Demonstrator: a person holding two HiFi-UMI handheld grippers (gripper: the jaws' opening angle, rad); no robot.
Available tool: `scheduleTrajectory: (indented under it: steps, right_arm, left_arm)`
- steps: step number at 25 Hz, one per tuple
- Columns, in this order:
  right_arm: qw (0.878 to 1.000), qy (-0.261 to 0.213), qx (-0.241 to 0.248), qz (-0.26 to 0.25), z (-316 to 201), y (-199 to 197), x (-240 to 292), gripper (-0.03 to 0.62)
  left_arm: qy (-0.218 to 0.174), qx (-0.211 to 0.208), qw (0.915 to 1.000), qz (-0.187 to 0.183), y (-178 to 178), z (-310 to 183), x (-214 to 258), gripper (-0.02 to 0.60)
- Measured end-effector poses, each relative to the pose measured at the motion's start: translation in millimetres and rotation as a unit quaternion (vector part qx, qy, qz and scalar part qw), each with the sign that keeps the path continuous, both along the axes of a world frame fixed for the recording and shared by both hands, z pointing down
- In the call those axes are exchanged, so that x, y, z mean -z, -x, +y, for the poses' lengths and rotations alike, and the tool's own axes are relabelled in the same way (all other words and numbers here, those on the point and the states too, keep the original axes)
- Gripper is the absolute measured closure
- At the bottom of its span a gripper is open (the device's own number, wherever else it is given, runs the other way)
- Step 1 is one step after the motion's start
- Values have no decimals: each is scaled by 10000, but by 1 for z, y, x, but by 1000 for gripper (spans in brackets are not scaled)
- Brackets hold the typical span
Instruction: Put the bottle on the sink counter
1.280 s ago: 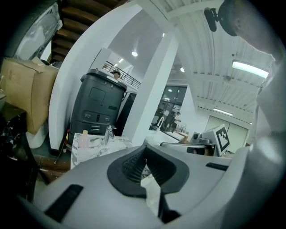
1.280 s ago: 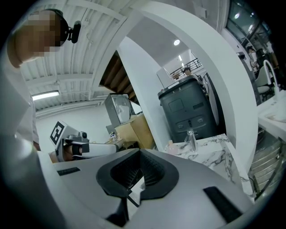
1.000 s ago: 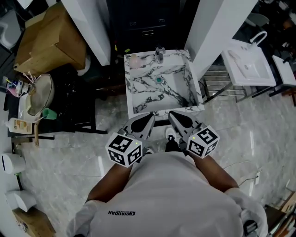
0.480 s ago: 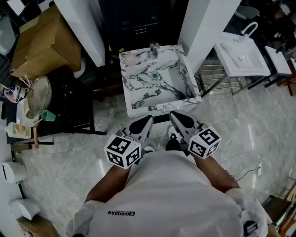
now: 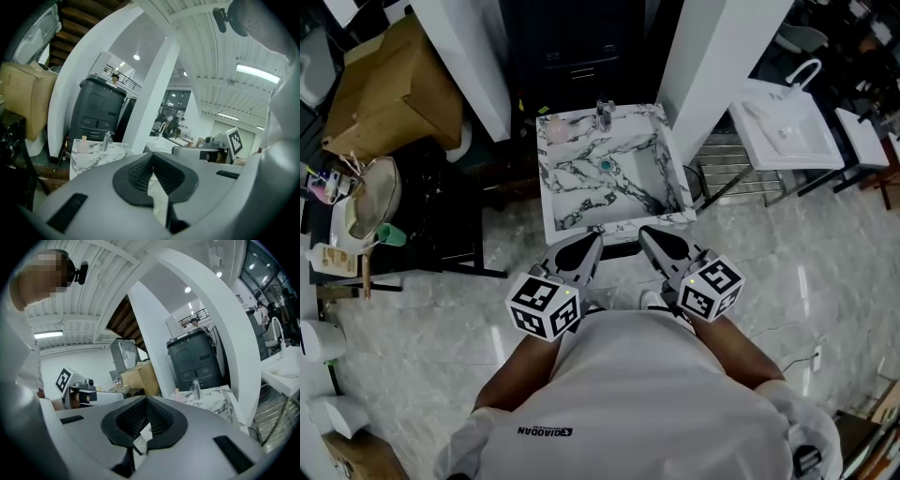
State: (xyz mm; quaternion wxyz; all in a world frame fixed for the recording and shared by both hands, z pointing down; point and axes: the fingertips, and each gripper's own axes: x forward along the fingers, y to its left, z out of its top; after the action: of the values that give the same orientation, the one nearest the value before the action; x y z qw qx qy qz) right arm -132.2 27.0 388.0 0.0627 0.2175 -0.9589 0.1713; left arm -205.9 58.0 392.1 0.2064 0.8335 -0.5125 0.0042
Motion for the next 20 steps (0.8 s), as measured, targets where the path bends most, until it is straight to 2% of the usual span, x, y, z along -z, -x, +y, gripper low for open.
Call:
scheduleTrajectory:
  steps: [8,13,20]
  right_arm:
    - [9995,66,274,169,-10,-33,-12,554]
    - [9992,163,315,197,-14,-53,-21,554]
    - [9988,159,434,145,-14,-61,-21,554]
  left_arm:
    - [2,183,9998,-5,-37,-17,0,566]
    - [68,188,9997,-140,-57,-22,-2,566]
    - [95,232,9993,-288,-70,-22,0,566]
